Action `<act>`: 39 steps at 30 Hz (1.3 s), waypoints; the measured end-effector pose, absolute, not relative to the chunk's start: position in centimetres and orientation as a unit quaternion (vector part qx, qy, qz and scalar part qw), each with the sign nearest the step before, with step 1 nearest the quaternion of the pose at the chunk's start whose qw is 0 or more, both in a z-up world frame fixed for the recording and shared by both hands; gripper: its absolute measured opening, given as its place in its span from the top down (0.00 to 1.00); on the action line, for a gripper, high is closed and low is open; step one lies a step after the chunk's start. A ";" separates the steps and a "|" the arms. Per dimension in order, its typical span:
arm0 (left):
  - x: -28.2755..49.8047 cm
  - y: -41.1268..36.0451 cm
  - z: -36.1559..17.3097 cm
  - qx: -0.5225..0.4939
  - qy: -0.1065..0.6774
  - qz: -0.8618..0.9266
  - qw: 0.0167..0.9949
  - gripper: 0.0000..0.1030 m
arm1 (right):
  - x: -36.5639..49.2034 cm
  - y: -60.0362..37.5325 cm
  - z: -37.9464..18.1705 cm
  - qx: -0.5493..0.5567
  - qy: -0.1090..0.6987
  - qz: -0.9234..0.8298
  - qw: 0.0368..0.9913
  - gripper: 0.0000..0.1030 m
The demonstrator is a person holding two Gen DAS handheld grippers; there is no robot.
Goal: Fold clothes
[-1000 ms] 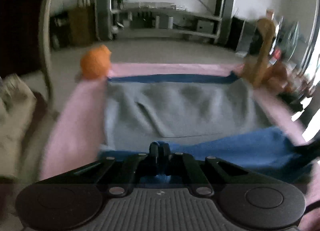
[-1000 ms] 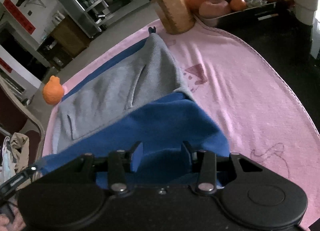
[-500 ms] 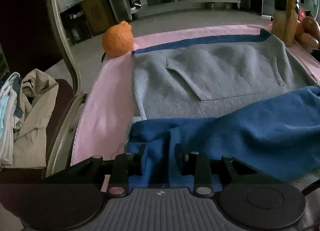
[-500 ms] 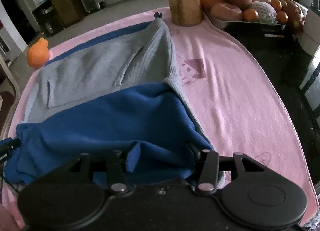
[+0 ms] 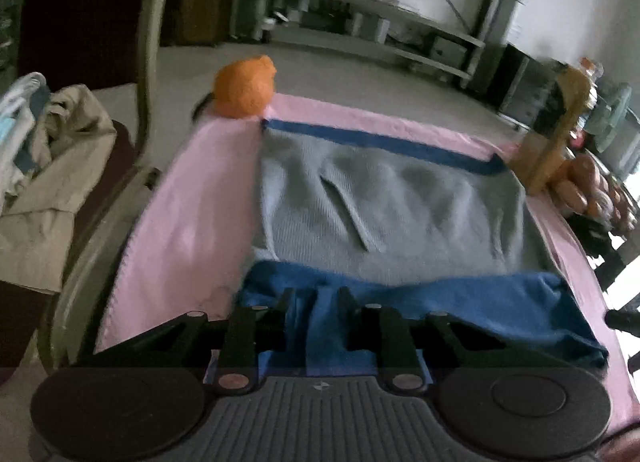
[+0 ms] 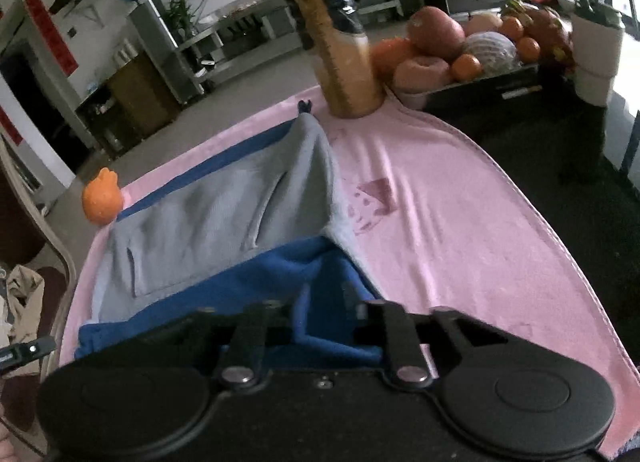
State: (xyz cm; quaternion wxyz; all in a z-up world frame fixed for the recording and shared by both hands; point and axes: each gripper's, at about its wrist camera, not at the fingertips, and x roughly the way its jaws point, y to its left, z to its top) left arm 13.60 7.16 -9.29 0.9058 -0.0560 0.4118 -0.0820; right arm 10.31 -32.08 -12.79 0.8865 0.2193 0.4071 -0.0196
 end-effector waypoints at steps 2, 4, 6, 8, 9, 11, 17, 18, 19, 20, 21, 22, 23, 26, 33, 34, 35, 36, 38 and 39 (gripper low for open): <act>13.3 5.3 -10.2 -0.024 0.430 -0.112 0.895 0.84 | 10.5 -32.2 -13.2 0.231 0.421 -0.005 0.877 0.85; 13.1 3.3 -11.4 0.015 0.442 -0.124 0.888 0.80 | 10.7 -32.0 -13.6 0.237 0.434 0.006 0.869 0.84; 13.5 2.0 -12.9 0.061 0.447 -0.112 0.885 0.79 | 10.8 -31.7 -13.8 0.235 0.440 0.006 0.867 0.84; 14.3 1.2 -14.8 0.110 0.456 -0.077 0.880 0.80 | 11.3 -31.3 -14.0 0.218 0.446 -0.003 0.868 0.84; 14.5 1.2 -15.5 0.123 0.463 -0.062 0.876 0.76 | 11.6 -31.1 -14.3 0.204 0.454 -0.014 0.867 0.84; 14.3 1.2 -15.7 0.133 0.461 -0.057 0.875 0.76 | 12.3 -30.8 -15.1 0.168 0.477 -0.046 0.861 0.84; 13.5 2.1 -15.6 0.122 0.454 -0.052 0.881 0.76 | 11.9 -30.1 -16.8 0.096 0.524 -0.074 0.843 0.86; 13.1 2.6 -15.1 0.109 0.454 -0.049 0.883 0.76 | 11.5 -30.2 -16.4 0.104 0.514 -0.074 0.848 0.86; 12.7 3.2 -14.7 0.095 0.454 -0.045 0.885 0.76 | 10.9 -30.4 -15.7 0.111 0.496 -0.070 0.858 0.83; 11.7 3.8 -13.9 0.078 0.445 -0.046 0.891 0.76 | 10.2 -30.5 -15.0 0.118 0.474 -0.065 0.870 0.82; 10.7 4.4 -13.2 0.060 0.434 -0.047 0.898 0.76 | 9.2 -30.8 -14.1 0.129 0.449 -0.058 0.882 0.79; 9.7 5.1 -12.4 0.041 0.423 -0.048 0.904 0.76 | 8.1 -31.0 -13.2 0.141 0.422 -0.052 0.894 0.75; 8.7 5.7 -11.6 0.023 0.412 -0.049 0.909 0.76 | 7.2 -31.3 -12.4 0.153 0.399 -0.046 0.903 0.74; 5.1 6.6 -10.3 -0.008 0.393 -0.069 0.917 0.72 | 3.5 -32.3 -11.0 0.201 0.341 -0.034 0.918 0.73; 0.8 6.7 -10.0 -0.030 0.411 -0.136 0.901 0.66 | -2.5 -32.1 -8.0 0.353 0.336 0.076 0.870 0.46; 0.2 6.4 -10.4 -0.028 0.417 -0.138 0.898 0.66 | -2.7 -31.0 -7.5 0.322 0.361 0.081 0.872 0.40; -0.2 6.1 -10.7 -0.023 0.423 -0.143 0.895 0.66 | -2.9 -29.9 -7.5 0.295 0.382 0.084 0.872 0.39; -0.6 5.8 -11.0 -0.017 0.429 -0.149 0.891 0.66 | -3.2 -28.7 -7.6 0.269 0.401 0.086 0.871 0.36; -1.4 5.2 -11.7 -0.006 0.440 -0.159 0.884 0.65 | -3.7 -27.2 -9.2 0.252 0.440 0.090 0.857 0.29; -1.7 4.9 -11.9 0.003 0.443 -0.166 0.881 0.65 | -3.9 -26.5 -10.2 0.245 0.459 0.092 0.849 0.28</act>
